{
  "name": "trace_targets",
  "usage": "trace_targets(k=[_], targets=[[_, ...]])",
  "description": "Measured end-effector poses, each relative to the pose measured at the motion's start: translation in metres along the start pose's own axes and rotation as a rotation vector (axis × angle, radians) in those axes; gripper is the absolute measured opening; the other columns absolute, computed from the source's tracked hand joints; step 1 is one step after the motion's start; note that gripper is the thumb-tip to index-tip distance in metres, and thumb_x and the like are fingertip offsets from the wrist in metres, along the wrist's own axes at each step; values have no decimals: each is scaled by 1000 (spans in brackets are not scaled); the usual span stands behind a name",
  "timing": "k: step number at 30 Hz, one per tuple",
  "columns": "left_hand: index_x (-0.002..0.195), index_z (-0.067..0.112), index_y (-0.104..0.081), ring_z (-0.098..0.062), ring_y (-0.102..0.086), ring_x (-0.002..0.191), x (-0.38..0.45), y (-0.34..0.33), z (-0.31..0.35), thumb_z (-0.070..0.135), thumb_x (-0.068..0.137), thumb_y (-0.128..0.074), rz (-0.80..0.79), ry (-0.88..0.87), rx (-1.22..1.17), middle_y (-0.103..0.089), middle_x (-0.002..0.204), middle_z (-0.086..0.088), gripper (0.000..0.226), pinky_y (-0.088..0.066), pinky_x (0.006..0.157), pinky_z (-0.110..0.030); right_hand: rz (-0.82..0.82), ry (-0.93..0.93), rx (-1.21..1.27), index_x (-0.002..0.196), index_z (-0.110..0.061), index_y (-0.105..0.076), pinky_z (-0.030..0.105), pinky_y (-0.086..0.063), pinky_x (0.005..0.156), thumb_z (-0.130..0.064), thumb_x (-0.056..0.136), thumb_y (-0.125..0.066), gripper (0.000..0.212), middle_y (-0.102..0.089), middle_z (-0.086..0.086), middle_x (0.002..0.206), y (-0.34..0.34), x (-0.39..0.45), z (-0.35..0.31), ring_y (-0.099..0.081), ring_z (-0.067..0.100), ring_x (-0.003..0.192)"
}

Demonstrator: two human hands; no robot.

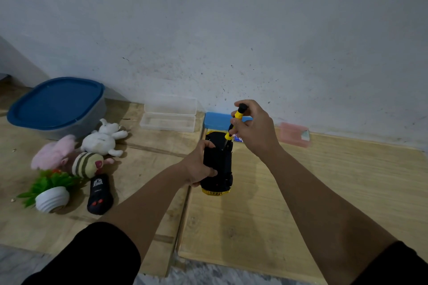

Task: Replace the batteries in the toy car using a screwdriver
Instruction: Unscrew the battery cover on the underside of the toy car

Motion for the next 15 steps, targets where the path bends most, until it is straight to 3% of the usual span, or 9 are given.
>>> trace_targets(k=[3,6,9,13,15], targets=[[113,37,-32,-25,-53,85,1,-4,-2,-4,83,-60,-16,11,-10,-52,120,-16,58,-41,46,-25,3,-30,27,111,-15,-50,14,-52,54,-1,87,-55,28,-62,-8,95,1,-1,1,-66,6,53],[114,37,-32,-26,-52,88,2,-7,-1,-3,83,-59,-21,21,-22,-52,119,-17,58,-42,50,-27,0,5,28,100,-16,-52,13,-50,53,-17,85,-66,20,-62,1,93,1,-1,-1,-67,11,57],[113,38,-32,-27,-52,92,3,-5,1,-4,83,-59,-14,19,-26,-51,121,-16,58,-42,51,-29,-4,37,-11,96,-19,-54,13,-50,54,-18,86,-66,15,-59,9,97,1,0,-1,-66,11,58],[114,39,-30,-27,-52,89,3,-2,-1,-1,83,-61,-4,19,-1,-51,120,-15,59,-40,51,-29,-5,10,7,131,-21,-47,16,-56,65,-9,88,-62,47,-61,2,102,4,1,0,-67,8,60],[115,38,-29,-28,-51,82,2,-1,-1,0,84,-61,3,10,-6,-53,116,-19,59,-37,49,-30,85,-6,42,139,-20,-39,14,-54,66,-11,87,-64,58,-65,-2,101,13,1,3,-68,11,69]])
Point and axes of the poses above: each hand's wrist, its own x-axis towards the middle knuckle, its own y-axis out of the back of the hand, z = x × y, the point moved 7 cm from there along x, towards the middle knuckle
